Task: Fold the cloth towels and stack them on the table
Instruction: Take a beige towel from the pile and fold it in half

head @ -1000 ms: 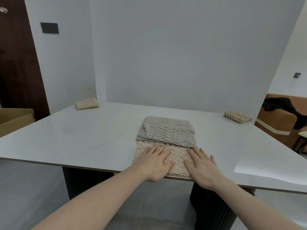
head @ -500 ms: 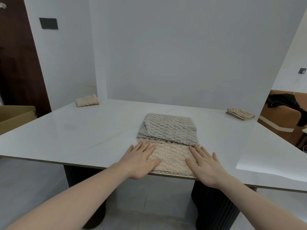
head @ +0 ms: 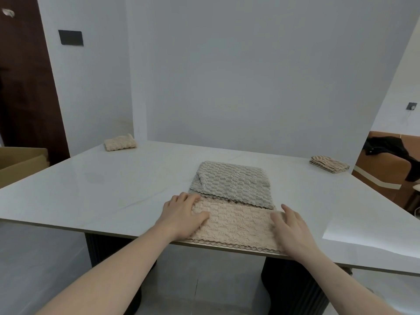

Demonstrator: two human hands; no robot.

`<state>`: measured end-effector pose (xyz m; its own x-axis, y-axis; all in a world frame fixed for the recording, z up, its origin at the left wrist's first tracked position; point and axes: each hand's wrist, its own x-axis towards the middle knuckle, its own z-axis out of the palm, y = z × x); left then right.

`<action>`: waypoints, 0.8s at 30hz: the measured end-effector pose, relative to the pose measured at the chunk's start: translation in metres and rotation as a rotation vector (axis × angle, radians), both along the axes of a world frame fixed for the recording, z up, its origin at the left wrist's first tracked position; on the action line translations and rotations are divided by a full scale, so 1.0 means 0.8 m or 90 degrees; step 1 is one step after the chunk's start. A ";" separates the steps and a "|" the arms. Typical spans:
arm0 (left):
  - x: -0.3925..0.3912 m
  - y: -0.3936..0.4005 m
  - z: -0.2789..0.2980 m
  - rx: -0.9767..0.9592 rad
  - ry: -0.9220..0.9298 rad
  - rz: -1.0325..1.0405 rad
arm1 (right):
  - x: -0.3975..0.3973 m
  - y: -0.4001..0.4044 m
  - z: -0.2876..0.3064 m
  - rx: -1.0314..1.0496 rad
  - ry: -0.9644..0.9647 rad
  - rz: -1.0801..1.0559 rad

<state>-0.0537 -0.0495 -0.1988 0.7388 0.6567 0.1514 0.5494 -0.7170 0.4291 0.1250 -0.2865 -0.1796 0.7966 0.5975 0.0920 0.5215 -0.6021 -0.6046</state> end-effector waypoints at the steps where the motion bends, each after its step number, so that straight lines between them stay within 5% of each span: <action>1: 0.000 0.000 -0.001 -0.001 0.002 -0.003 | 0.000 0.001 0.002 -0.033 -0.009 -0.001; 11: -0.005 0.004 0.001 -0.087 -0.118 0.060 | 0.045 0.013 -0.004 -0.111 0.000 -0.108; 19: -0.010 0.006 -0.003 -0.140 -0.176 0.069 | 0.038 0.006 0.041 0.072 0.181 -0.128; 24: -0.012 0.004 0.001 -0.151 -0.178 0.069 | 0.030 0.015 0.077 0.119 0.156 -0.107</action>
<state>-0.0636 -0.0464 -0.1983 0.6147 0.7698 0.1720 0.4548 -0.5241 0.7200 0.1491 -0.2741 -0.1179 0.8944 0.4468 -0.0183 0.2502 -0.5339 -0.8077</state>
